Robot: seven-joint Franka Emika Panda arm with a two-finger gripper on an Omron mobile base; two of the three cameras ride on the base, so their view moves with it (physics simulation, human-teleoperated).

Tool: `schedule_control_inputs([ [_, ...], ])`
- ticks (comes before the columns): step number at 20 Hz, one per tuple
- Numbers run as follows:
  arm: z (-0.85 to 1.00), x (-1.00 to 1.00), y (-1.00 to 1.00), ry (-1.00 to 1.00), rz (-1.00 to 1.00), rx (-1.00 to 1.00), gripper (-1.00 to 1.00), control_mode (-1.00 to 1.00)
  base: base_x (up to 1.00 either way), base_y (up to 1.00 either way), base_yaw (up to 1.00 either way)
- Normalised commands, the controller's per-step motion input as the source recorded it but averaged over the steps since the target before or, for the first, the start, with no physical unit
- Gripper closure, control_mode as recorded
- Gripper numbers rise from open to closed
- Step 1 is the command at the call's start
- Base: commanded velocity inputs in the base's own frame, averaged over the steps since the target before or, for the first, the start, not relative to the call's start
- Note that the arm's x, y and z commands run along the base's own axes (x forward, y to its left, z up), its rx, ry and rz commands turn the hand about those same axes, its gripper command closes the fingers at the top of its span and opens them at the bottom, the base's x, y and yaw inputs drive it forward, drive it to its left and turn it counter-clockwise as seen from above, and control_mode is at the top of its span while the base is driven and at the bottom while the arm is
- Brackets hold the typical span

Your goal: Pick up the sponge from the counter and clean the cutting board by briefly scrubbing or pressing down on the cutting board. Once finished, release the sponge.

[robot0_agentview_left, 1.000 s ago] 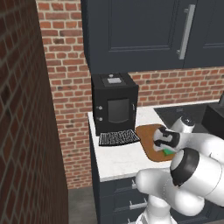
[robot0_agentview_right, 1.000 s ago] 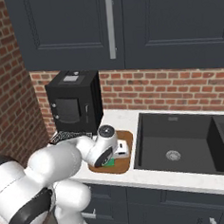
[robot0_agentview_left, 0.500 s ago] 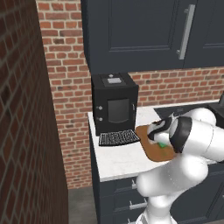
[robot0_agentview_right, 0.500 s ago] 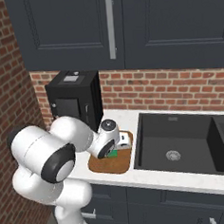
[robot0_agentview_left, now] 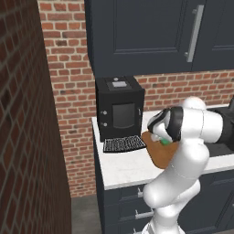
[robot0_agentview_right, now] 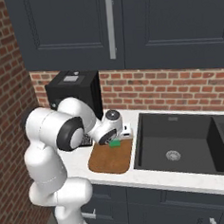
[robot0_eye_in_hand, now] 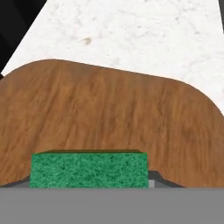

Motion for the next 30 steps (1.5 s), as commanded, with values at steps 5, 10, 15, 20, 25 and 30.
schedule_control_inputs([
  [5,-0.04,0.04,-0.1,0.0,0.0,0.0,1.0,-1.0,0.0,0.0,0.0],
  [10,-0.17,-0.45,-0.06,0.0,0.0,0.0,1.0,-1.0,0.0,0.0,0.0],
  [15,-0.23,-0.7,0.0,0.0,0.0,0.0,1.0,-1.0,0.0,0.0,0.0],
  [20,-0.16,-0.86,0.0,0.0,0.0,0.0,1.0,-1.0,0.0,0.0,0.0],
  [25,-0.08,-0.85,0.0,0.0,0.0,0.0,1.0,-1.0,0.0,0.0,0.0],
  [30,-0.06,-0.68,0.0,0.0,0.0,0.0,1.0,-1.0,0.0,0.0,0.0],
])
